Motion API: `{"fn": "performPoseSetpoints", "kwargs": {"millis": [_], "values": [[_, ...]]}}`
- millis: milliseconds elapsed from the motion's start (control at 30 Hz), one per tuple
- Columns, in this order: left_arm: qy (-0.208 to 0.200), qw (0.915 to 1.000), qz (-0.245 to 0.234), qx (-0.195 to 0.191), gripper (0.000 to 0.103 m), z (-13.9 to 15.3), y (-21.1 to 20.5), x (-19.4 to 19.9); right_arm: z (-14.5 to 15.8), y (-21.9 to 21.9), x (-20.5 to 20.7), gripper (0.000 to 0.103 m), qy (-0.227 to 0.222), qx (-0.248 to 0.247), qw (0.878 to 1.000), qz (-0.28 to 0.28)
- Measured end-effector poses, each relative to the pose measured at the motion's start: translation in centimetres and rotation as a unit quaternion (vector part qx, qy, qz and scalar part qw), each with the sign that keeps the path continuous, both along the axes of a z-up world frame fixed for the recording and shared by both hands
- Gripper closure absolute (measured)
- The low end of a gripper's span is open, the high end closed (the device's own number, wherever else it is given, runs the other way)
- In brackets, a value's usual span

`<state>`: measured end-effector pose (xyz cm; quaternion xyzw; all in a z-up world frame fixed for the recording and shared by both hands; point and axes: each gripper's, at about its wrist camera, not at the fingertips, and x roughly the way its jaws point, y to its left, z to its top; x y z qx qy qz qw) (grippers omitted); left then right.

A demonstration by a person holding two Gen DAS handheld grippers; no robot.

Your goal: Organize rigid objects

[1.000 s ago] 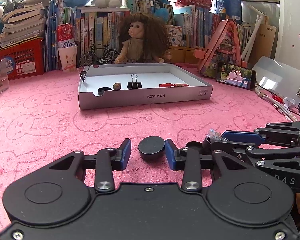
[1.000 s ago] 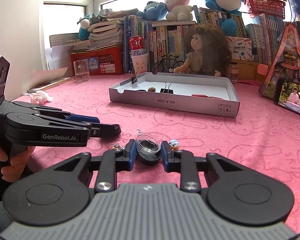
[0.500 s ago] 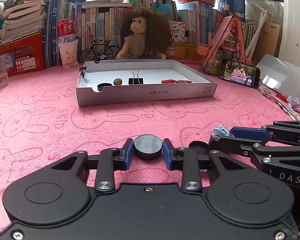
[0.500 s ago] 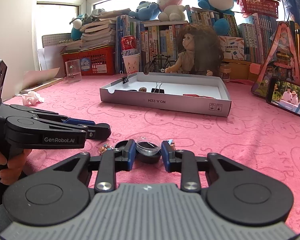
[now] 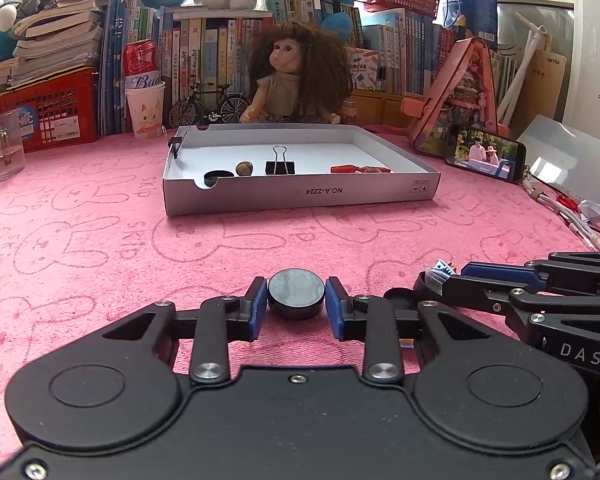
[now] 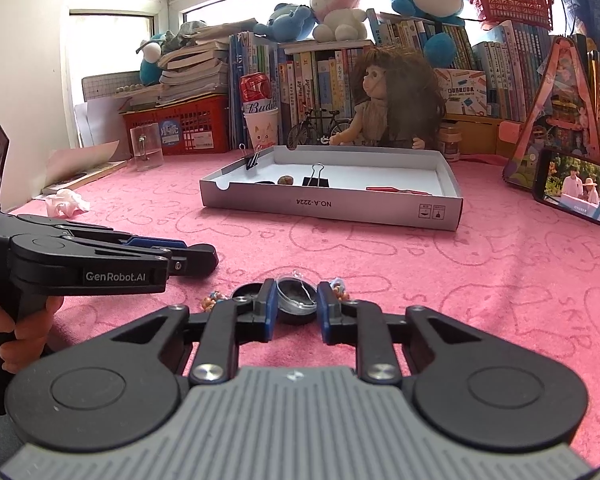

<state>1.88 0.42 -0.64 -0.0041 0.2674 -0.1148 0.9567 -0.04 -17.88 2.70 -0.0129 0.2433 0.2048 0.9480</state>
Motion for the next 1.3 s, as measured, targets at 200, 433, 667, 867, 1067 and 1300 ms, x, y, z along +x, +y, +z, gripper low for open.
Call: {"fn": "performPoseSetpoints", "kwargs": {"millis": [200,433,667,867,1067,1300], "values": [[0.0,1.0,0.002,-0.001,0.073,0.0,0.0,0.0,0.0,-0.2,0.9,0.055,0.005,0.015,1.0,-0.013],[0.003,1.0,0.0,-0.001,0.073,0.0,-0.1,0.0,-0.2,0.0,2.0,0.056,0.029,0.031,0.999,-0.007],[0.003,1.0,0.002,-0.002,0.073,-0.1,0.0,0.0,-0.2,0.0,2.6,0.052,0.042,0.053,0.998,-0.01],[0.004,1.0,0.003,-0.005,0.073,-0.1,0.1,0.1,-0.2,-0.3,2.4,0.065,0.048,0.066,0.997,-0.007],[0.001,1.0,0.003,-0.006,0.073,0.1,0.1,0.0,-0.1,0.3,2.0,0.081,0.041,0.059,0.997,-0.002],[0.0,0.9999,0.007,-0.01,0.073,0.3,0.2,0.1,0.5,1.0,1.7,0.088,0.017,0.028,0.999,-0.004]]}}
